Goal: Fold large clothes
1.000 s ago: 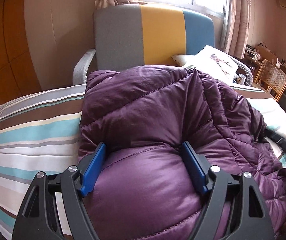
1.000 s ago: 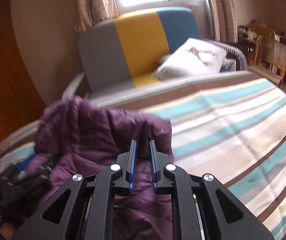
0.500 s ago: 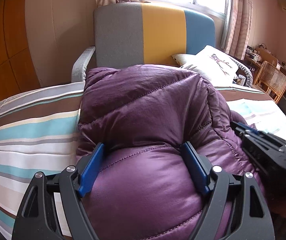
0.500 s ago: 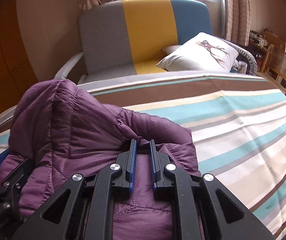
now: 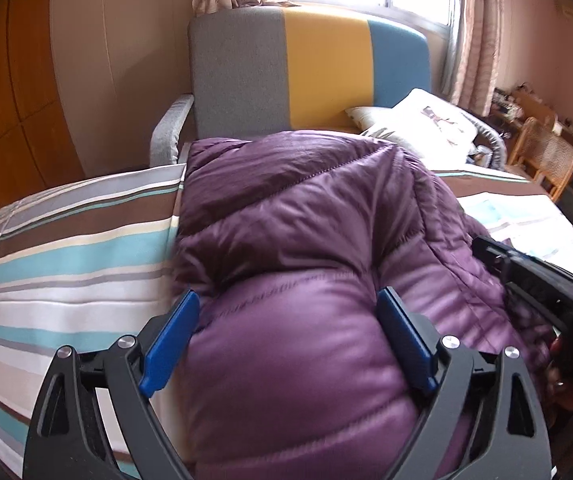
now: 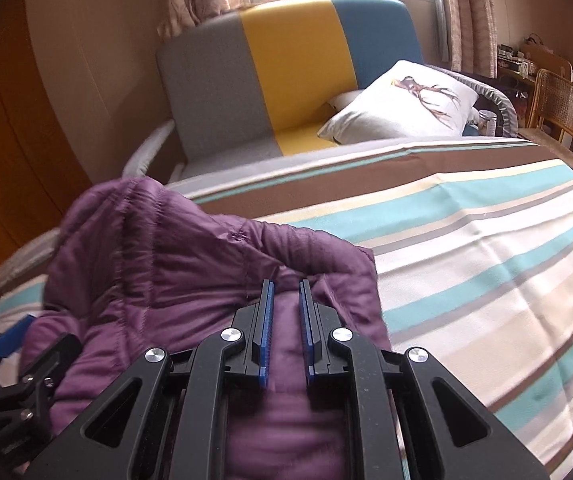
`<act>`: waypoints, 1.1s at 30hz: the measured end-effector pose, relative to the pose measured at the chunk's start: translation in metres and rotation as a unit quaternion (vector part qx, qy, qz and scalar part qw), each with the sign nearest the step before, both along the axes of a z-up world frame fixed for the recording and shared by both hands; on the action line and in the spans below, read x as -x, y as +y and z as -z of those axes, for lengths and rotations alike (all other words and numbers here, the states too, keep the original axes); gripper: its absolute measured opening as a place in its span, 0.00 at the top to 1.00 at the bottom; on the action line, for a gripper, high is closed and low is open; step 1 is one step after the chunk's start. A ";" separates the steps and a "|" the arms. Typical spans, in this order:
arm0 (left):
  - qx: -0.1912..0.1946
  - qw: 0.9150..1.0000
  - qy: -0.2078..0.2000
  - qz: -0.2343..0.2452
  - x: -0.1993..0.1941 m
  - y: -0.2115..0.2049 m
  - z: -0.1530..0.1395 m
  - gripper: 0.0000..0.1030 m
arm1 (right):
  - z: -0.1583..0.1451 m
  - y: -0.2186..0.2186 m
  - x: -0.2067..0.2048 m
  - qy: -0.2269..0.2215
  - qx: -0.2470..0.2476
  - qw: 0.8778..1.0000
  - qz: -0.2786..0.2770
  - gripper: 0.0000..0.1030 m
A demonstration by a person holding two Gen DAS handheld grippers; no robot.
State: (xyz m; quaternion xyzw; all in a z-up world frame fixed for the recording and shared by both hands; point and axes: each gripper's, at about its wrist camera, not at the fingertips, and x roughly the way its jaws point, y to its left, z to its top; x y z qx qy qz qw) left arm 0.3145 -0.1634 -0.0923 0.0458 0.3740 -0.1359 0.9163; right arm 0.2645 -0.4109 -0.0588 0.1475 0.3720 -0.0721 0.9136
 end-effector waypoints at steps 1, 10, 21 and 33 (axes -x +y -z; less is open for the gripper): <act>0.004 1.000 -0.004 0.004 0.005 0.004 -0.003 0.12 | -0.005 0.001 0.009 -0.009 -0.008 1.000 -0.002 0.64; 0.017 0.999 -0.040 0.014 0.071 0.029 -0.006 0.07 | -0.017 0.027 0.089 -0.031 0.012 0.999 -0.009 0.50; 0.010 1.000 0.018 0.020 0.048 0.018 0.028 0.07 | 0.028 0.009 0.069 0.019 -0.022 1.000 0.011 0.50; 0.040 0.999 0.034 0.017 0.059 0.052 -0.010 0.02 | -0.007 -0.015 0.111 -0.017 -0.141 0.990 0.008 0.32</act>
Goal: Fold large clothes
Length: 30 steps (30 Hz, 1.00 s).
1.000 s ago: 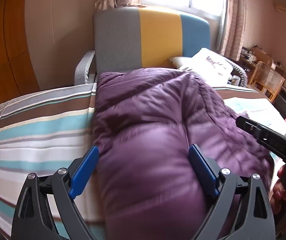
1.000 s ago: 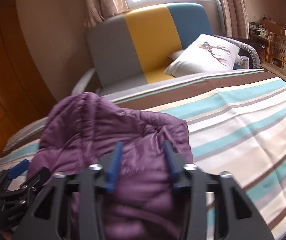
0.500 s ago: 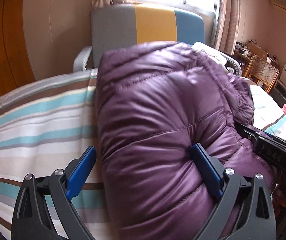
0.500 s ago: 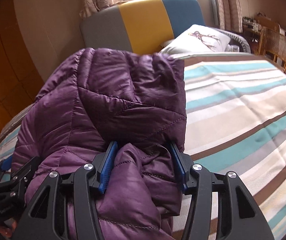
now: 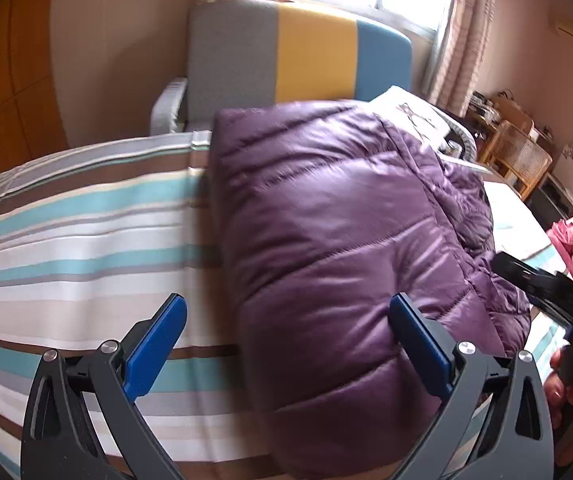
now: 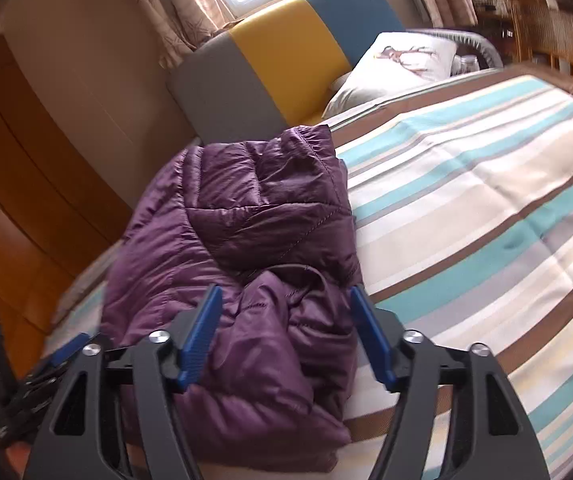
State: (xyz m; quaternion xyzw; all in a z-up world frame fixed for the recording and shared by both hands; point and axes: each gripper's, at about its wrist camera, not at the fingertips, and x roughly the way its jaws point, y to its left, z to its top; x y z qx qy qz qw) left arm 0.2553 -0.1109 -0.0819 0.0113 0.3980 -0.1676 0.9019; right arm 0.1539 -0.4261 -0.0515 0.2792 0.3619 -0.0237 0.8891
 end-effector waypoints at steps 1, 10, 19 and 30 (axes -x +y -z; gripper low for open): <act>0.002 1.000 0.000 -0.006 -0.001 0.003 -0.002 0.02 | -0.001 -0.002 0.001 0.001 -0.005 1.000 -0.001 0.32; 0.028 0.998 0.046 0.017 -0.024 0.002 0.009 0.02 | 0.013 -0.017 -0.023 0.052 -0.029 0.998 -0.008 0.32; -0.030 0.998 0.003 0.058 -0.022 -0.020 0.002 0.02 | 0.029 -0.018 -0.044 0.075 -0.069 0.994 -0.031 0.32; 0.003 0.996 0.042 0.077 -0.035 -0.019 0.016 0.02 | 0.041 -0.027 -0.064 0.092 -0.093 0.990 -0.054 0.32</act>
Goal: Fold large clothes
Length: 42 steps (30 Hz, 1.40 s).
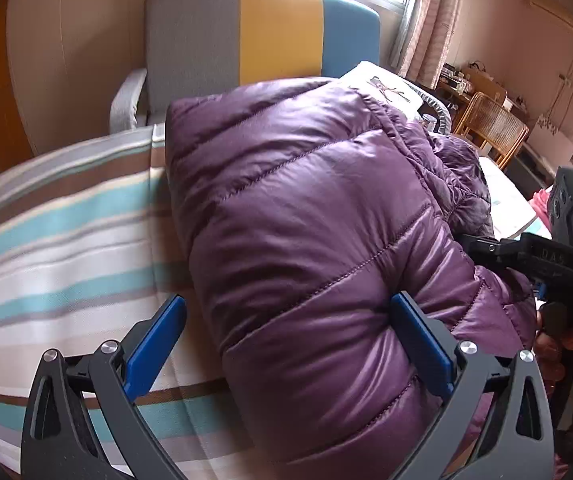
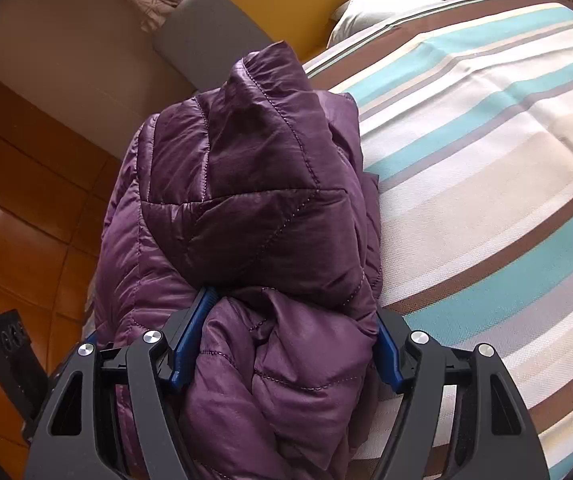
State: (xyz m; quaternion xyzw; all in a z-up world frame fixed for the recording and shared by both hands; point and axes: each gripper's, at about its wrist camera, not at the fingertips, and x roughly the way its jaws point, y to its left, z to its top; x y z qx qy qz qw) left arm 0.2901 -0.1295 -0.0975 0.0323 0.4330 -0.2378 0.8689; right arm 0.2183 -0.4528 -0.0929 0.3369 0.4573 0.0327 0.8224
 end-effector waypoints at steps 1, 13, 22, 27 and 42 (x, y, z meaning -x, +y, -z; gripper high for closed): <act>0.007 1.000 0.007 -0.001 -0.002 0.002 0.002 0.02 | 0.001 0.000 -0.001 0.001 0.001 1.000 -0.004 0.32; 0.019 1.000 0.015 0.015 -0.002 -0.001 0.012 0.12 | -0.006 0.016 -0.005 -0.004 0.047 0.999 -0.025 0.42; 0.014 0.999 -0.008 0.028 0.010 -0.007 0.005 0.33 | -0.024 0.043 0.004 -0.040 0.099 0.993 -0.045 0.63; 0.012 0.999 -0.026 0.024 0.022 -0.009 -0.005 0.49 | -0.034 0.054 0.021 -0.064 0.111 0.991 -0.039 0.70; 0.033 0.998 -0.055 0.024 0.065 0.017 -0.030 0.59 | -0.053 0.072 0.078 -0.119 0.073 0.990 -0.032 0.75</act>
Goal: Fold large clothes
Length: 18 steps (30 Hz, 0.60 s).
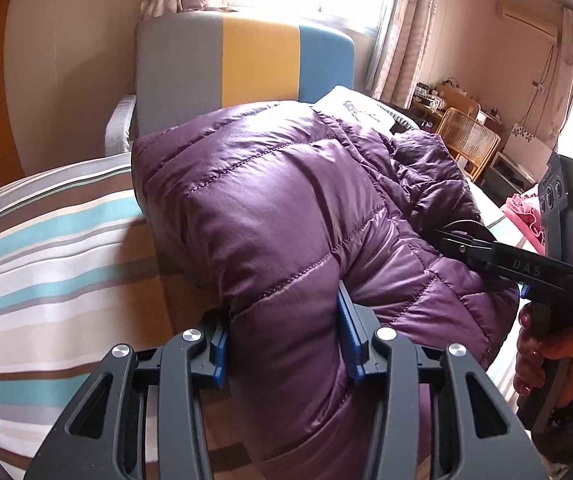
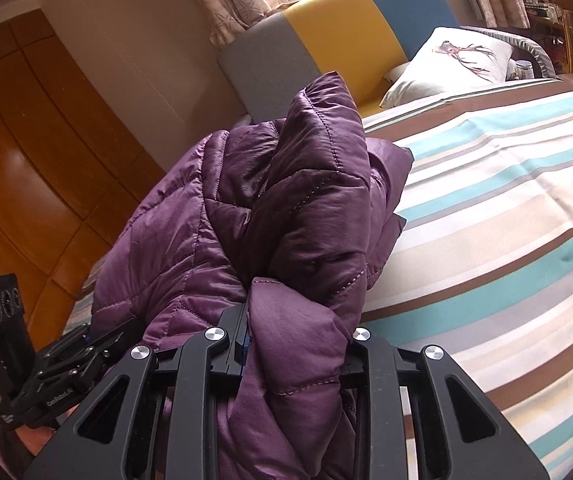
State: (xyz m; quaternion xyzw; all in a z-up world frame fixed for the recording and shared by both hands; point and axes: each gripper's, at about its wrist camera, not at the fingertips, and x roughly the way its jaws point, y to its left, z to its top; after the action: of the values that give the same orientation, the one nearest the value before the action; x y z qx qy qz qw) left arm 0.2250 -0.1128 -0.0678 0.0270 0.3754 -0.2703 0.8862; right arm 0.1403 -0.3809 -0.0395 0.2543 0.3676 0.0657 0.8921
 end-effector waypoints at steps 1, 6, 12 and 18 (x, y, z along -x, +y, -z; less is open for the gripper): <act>0.000 1.000 -0.004 -0.002 0.003 0.003 -0.002 0.59 | -0.001 -0.001 0.001 -0.003 -0.005 1.000 0.001 0.75; 0.006 0.999 -0.028 -0.013 0.022 0.018 -0.016 0.60 | -0.011 0.014 0.008 -0.019 -0.009 1.000 -0.005 0.76; 0.013 0.998 -0.060 -0.032 0.042 0.045 -0.036 0.61 | -0.026 0.031 0.009 -0.041 -0.019 0.999 -0.021 0.76; 0.015 0.995 -0.086 -0.054 0.056 0.074 -0.051 0.64 | -0.054 0.072 0.004 -0.066 0.010 0.996 -0.059 0.77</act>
State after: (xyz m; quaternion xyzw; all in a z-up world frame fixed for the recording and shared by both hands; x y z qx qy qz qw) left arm 0.1691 -0.0384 -0.0173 0.0163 0.2950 -0.2241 0.9287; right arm 0.1359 -0.3092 0.0143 0.2184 0.3233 0.1306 0.9114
